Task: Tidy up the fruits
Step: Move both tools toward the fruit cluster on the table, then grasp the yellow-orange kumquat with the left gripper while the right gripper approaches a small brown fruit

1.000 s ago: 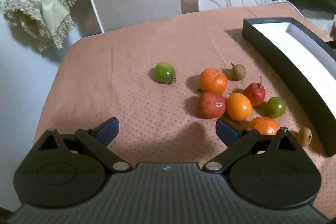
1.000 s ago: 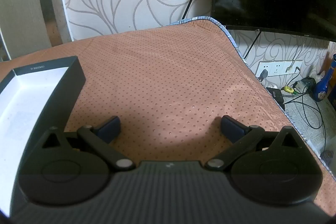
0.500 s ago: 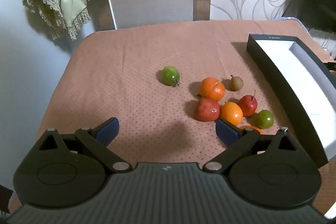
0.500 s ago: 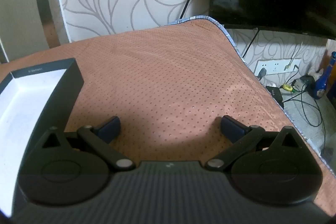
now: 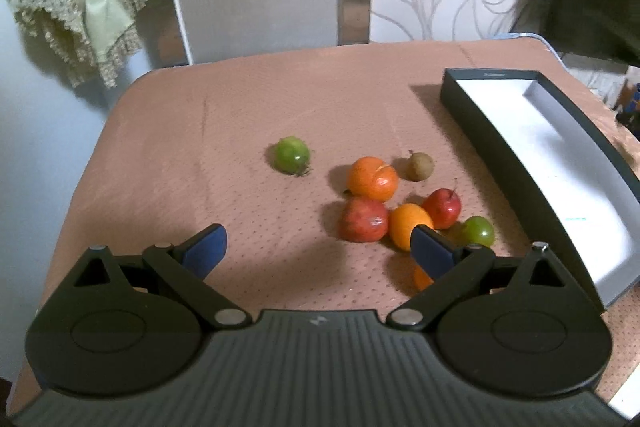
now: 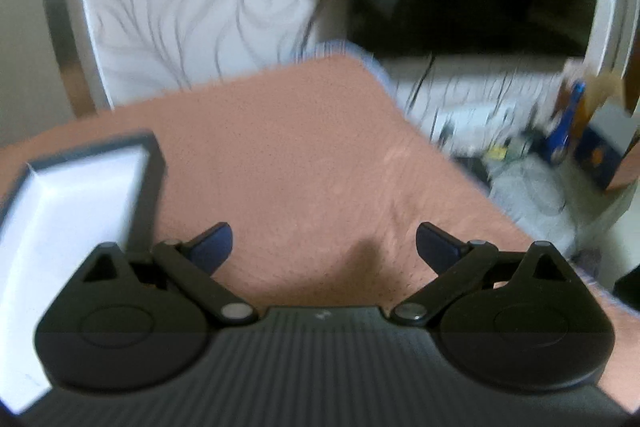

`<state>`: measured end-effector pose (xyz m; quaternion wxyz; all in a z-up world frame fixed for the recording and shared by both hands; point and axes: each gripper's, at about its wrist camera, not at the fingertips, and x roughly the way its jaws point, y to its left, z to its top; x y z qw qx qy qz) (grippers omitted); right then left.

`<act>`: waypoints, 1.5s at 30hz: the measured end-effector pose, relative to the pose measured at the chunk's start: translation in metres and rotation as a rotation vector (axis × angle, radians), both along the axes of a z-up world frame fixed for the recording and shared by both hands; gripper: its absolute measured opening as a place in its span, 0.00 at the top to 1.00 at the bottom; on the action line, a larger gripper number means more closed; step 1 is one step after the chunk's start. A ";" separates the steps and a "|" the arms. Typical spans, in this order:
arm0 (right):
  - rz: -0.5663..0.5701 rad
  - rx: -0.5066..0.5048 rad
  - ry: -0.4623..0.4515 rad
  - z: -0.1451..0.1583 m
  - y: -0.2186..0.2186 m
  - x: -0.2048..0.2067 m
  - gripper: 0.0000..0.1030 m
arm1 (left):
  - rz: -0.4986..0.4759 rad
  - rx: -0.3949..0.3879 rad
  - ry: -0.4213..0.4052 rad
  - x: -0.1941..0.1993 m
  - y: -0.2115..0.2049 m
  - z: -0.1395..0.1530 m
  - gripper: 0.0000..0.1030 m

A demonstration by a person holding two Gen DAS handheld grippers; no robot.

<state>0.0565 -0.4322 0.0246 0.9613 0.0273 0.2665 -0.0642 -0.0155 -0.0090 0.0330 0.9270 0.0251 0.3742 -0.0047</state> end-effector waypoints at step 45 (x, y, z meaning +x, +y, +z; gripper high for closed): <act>0.546 -0.019 0.090 0.023 0.236 -0.188 0.47 | -0.270 -0.062 -0.018 -0.049 -0.009 -0.004 0.14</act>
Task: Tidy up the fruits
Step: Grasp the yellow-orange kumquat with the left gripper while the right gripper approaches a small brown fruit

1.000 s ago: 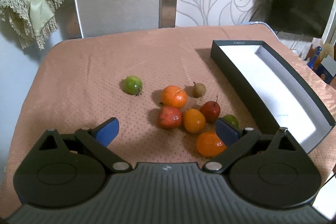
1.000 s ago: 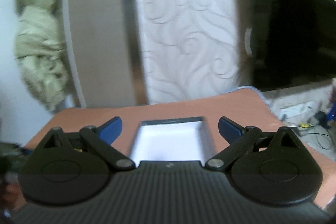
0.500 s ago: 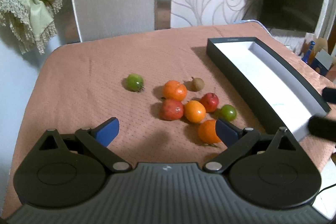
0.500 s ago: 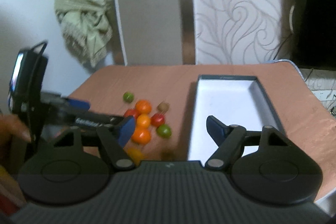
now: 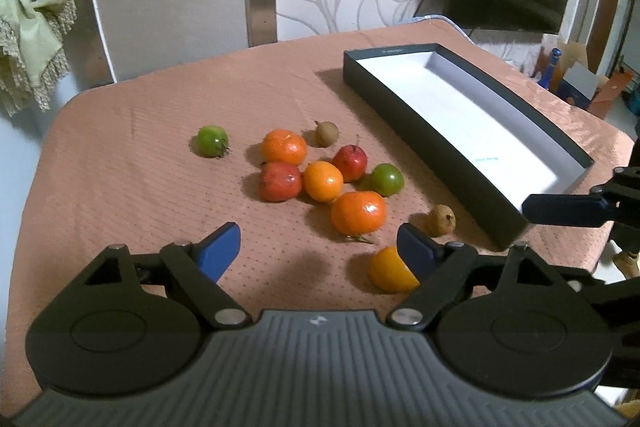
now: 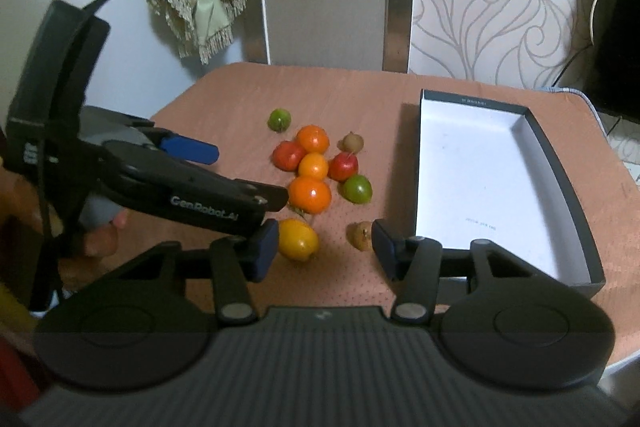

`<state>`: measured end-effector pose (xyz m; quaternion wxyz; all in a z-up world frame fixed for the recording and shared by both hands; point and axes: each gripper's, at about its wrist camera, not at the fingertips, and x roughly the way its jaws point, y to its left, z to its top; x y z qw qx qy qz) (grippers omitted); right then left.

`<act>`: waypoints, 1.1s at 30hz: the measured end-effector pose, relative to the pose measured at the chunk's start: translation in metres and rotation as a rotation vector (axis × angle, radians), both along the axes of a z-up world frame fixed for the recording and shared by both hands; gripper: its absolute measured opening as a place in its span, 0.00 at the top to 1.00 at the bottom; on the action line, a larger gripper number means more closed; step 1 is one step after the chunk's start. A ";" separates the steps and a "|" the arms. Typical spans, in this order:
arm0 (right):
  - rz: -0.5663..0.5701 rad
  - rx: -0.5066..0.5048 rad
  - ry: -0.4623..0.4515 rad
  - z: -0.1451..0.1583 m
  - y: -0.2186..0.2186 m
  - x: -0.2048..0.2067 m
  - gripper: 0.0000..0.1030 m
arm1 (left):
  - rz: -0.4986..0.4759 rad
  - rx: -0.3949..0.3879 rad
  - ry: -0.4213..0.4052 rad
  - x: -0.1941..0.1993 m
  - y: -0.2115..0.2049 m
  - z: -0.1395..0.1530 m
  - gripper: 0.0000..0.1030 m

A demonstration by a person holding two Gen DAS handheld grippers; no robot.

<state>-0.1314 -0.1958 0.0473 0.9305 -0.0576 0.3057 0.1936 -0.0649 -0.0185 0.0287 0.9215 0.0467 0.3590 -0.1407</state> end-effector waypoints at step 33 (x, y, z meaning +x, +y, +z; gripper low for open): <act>-0.079 -0.023 -0.008 -0.003 -0.001 0.017 0.54 | -0.210 -0.021 0.112 0.012 -0.037 -0.033 0.58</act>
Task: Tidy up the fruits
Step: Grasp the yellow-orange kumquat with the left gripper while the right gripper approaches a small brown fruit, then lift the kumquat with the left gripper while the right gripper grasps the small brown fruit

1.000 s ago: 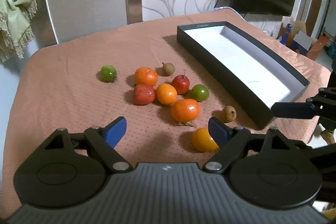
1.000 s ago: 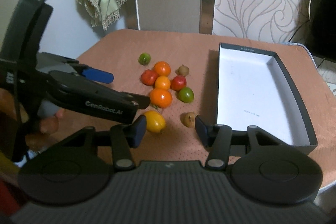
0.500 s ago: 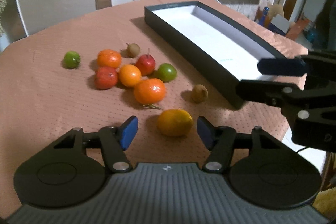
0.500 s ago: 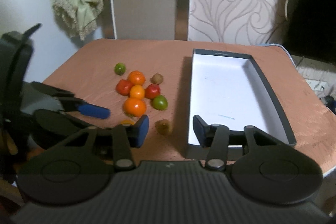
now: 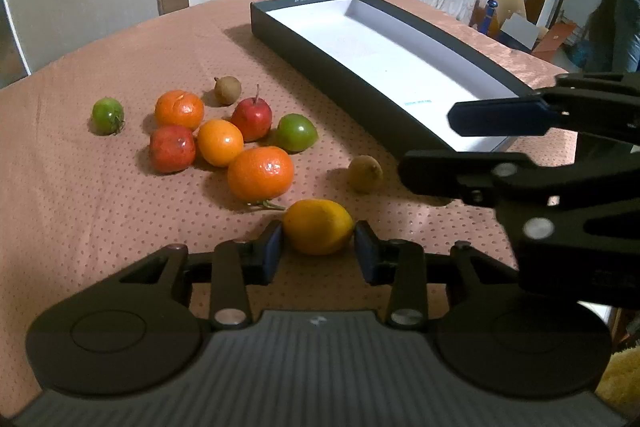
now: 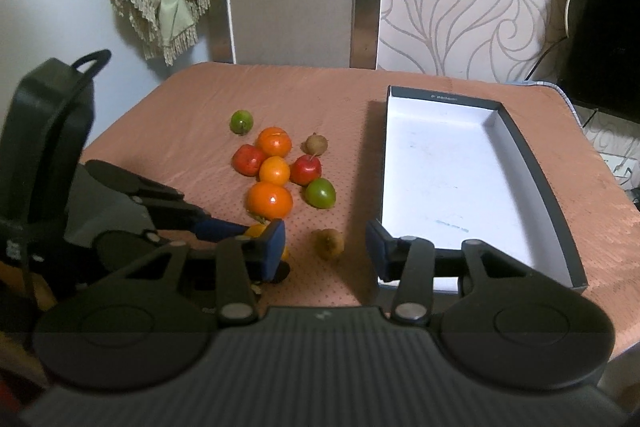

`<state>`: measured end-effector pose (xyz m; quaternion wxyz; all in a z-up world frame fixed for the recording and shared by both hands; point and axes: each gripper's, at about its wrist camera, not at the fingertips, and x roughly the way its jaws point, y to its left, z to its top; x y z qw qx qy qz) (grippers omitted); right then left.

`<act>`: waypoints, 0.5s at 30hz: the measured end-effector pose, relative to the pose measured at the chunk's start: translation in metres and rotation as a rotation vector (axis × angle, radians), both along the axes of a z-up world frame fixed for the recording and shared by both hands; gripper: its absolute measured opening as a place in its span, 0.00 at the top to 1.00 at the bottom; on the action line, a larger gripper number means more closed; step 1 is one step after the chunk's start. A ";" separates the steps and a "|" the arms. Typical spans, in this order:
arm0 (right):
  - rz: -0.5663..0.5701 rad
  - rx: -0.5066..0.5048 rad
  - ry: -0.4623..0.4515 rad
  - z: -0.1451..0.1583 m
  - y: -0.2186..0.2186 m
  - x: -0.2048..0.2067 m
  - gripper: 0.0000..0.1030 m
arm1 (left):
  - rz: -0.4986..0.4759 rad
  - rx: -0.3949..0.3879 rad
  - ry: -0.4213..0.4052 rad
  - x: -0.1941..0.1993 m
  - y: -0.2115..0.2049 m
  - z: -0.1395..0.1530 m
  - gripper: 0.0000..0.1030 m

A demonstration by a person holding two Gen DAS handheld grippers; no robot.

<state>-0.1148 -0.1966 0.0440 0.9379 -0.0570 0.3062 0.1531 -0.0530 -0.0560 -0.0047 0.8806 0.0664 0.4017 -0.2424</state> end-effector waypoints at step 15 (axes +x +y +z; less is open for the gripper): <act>0.040 0.006 0.044 -0.017 0.020 0.024 0.56 | 0.202 0.088 -0.048 0.010 0.039 0.004 0.59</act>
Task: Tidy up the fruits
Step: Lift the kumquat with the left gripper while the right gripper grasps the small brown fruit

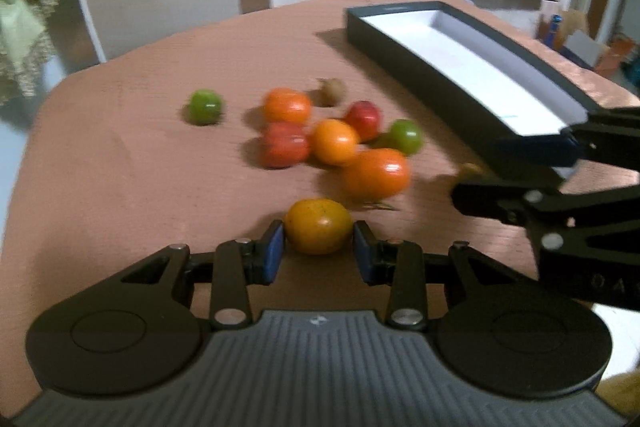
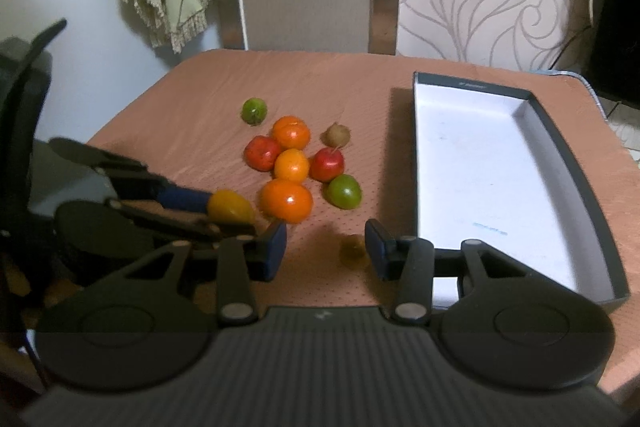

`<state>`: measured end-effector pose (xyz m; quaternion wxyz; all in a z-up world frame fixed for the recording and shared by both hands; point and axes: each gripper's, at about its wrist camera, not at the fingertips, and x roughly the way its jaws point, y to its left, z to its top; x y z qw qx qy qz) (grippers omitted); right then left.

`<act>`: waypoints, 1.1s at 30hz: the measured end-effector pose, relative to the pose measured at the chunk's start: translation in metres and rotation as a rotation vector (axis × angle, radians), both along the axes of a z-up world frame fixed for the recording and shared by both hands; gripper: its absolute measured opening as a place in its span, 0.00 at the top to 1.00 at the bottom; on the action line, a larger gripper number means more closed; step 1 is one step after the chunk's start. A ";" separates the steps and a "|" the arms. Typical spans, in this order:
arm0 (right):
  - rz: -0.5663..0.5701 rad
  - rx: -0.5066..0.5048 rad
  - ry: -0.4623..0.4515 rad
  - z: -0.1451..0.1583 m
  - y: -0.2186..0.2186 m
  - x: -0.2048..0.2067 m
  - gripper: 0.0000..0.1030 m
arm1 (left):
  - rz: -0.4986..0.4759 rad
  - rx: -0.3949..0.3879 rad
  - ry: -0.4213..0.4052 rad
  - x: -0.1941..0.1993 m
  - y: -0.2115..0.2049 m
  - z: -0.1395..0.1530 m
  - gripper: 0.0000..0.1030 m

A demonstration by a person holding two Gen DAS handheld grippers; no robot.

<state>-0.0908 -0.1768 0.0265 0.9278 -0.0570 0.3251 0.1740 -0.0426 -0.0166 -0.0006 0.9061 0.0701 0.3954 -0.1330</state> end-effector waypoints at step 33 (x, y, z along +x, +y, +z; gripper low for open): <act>-0.036 -0.085 0.090 -0.023 0.009 0.019 0.76 | 0.090 -0.040 0.012 0.016 0.026 -0.006 0.58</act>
